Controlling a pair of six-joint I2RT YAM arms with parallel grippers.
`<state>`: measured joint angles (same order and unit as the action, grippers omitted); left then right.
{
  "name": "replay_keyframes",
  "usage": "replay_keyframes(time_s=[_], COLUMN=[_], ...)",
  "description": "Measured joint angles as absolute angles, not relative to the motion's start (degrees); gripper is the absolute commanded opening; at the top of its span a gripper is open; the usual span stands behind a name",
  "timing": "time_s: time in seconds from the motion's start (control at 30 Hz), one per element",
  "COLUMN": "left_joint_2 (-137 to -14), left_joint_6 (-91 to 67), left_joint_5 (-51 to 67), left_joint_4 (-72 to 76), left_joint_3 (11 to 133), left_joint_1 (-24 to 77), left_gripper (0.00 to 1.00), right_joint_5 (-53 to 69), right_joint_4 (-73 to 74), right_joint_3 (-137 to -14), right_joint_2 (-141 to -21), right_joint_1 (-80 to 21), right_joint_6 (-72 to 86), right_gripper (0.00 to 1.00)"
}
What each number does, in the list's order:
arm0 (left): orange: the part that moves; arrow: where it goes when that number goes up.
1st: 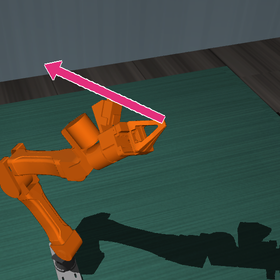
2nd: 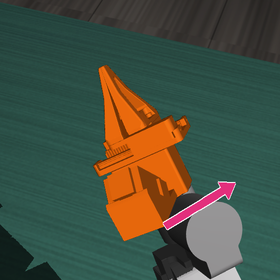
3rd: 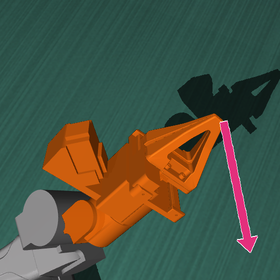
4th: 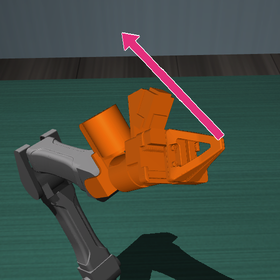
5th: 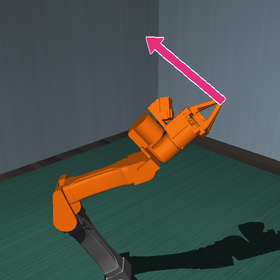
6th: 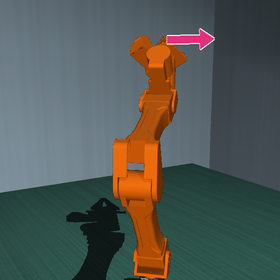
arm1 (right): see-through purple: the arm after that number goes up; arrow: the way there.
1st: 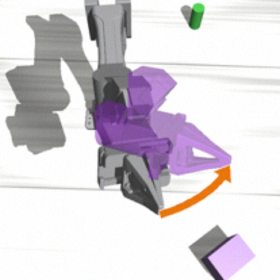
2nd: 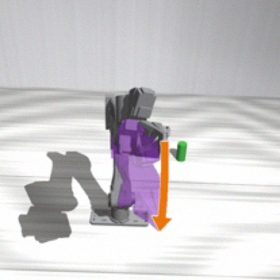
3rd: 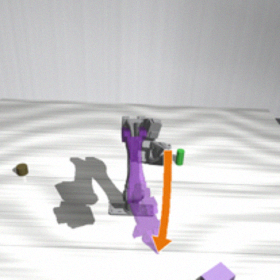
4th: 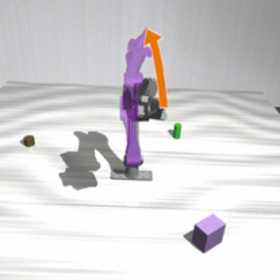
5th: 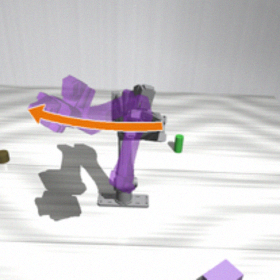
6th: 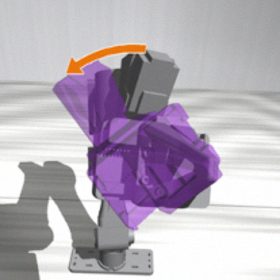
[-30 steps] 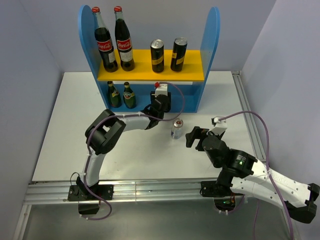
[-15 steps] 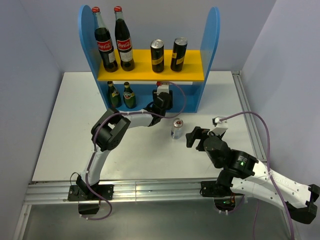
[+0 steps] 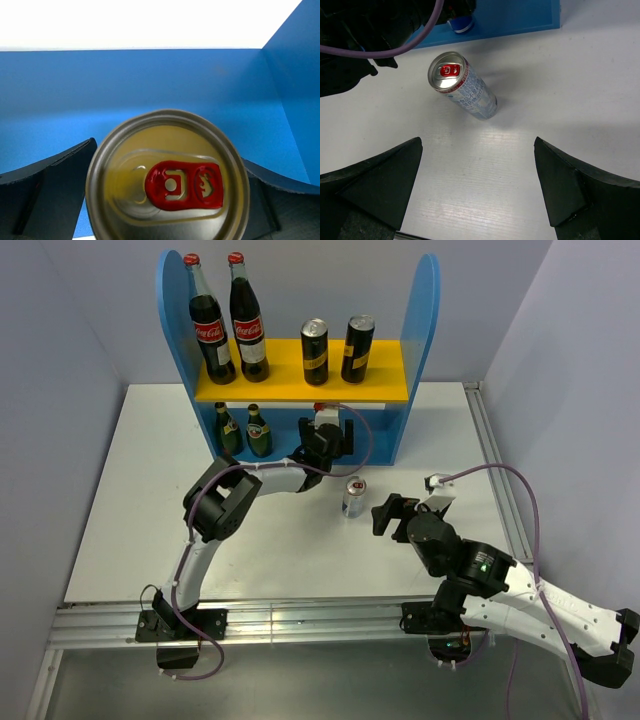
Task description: Place and organize the beverage onto the shelf
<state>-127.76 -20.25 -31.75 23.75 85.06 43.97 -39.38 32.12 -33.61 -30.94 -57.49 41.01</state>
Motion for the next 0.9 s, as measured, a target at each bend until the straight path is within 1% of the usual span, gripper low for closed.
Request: replay_keyframes(time_s=[0.13, 0.47, 0.73, 0.9], left_joint_2=[-126.26, -116.51, -104.64, -93.67], left_joint_6=[-20.25, -20.25, -20.97, -24.16], left_joint_5=[-31.75, -32.73, -34.94, -38.22], left_joint_4=[24.18, 23.79, 23.29, 16.53], left_joint_3=[82.61, 73.32, 63.13, 55.94], left_joint_1=[44.12, 47.64, 51.92, 54.39], left_gripper=[0.99, 0.99, 0.99, 0.99], right_joint_5=[-39.38, -39.53, -39.66, -38.33], right_joint_4=[32.10, 32.10, 32.08, 29.80], right_joint_3=[-33.34, -33.32, -33.34, -33.30], right_joint_2=[-30.92, -30.98, -32.95, -36.99], right_joint_1=[-57.49, -57.49, -57.49, -57.52], right_joint_6=[41.01, 41.04, 41.04, 40.45], right_gripper=[1.00, 1.00, 1.00, 1.00])
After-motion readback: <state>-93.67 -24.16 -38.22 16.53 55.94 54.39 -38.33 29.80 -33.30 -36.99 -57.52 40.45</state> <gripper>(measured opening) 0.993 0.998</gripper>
